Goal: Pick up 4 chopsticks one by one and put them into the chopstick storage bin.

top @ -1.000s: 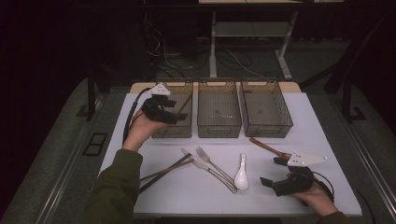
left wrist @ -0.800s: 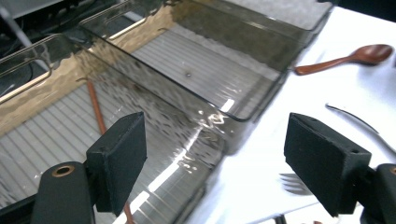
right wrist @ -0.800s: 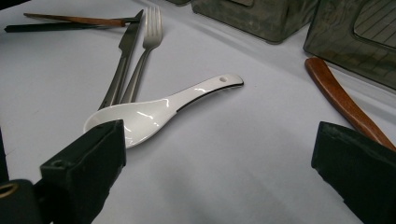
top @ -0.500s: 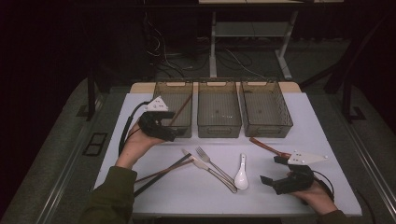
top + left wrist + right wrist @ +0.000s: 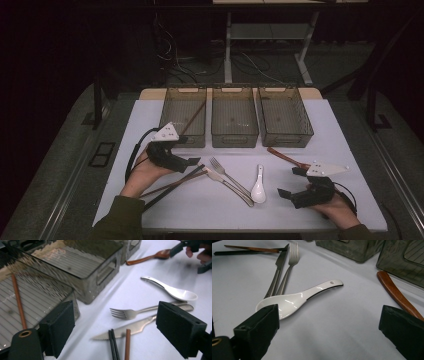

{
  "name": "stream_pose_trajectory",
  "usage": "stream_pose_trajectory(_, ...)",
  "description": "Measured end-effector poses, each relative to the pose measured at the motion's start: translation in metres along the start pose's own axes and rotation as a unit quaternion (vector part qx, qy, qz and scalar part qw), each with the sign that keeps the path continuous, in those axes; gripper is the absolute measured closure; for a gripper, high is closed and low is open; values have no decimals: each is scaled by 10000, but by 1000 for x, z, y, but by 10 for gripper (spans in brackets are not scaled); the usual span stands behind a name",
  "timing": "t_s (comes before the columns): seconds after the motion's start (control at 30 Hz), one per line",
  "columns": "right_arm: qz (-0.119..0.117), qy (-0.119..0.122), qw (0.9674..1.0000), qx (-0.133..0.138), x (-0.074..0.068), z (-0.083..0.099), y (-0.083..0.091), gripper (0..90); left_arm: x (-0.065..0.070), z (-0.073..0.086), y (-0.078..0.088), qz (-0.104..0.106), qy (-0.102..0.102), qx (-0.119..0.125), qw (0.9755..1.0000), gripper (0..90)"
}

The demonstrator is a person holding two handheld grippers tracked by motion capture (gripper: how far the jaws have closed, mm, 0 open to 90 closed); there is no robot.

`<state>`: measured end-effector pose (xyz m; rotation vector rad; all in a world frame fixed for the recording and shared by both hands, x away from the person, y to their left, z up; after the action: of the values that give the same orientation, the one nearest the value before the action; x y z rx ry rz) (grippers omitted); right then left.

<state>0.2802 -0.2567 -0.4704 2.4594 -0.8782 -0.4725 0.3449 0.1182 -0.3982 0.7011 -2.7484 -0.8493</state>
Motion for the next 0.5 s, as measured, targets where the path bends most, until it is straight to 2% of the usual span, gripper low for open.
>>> stream_pose_trajectory(0.17,-13,4,10000,11,-1,-1,0,29,5,13,3,25,44,55,10000,146)
stream_pose_trajectory(0.27,-5,21,10000,42,-1,-1,0,29,8,23,3,55,29,-40,10000,141)
stream_pose_trajectory(0.5,9,-9,10000,40,1,-1,0,29,13,41,3,28,111,-88,9999,140)
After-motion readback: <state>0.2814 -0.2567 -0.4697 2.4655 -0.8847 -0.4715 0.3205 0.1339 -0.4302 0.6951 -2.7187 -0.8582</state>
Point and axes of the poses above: each handheld gripper's, and its own axes: y roughly backward along the jaws, z roughly out of its underside, x roughly to its right, the point moved 5 cm from there along -y, roughly forward along the jaws
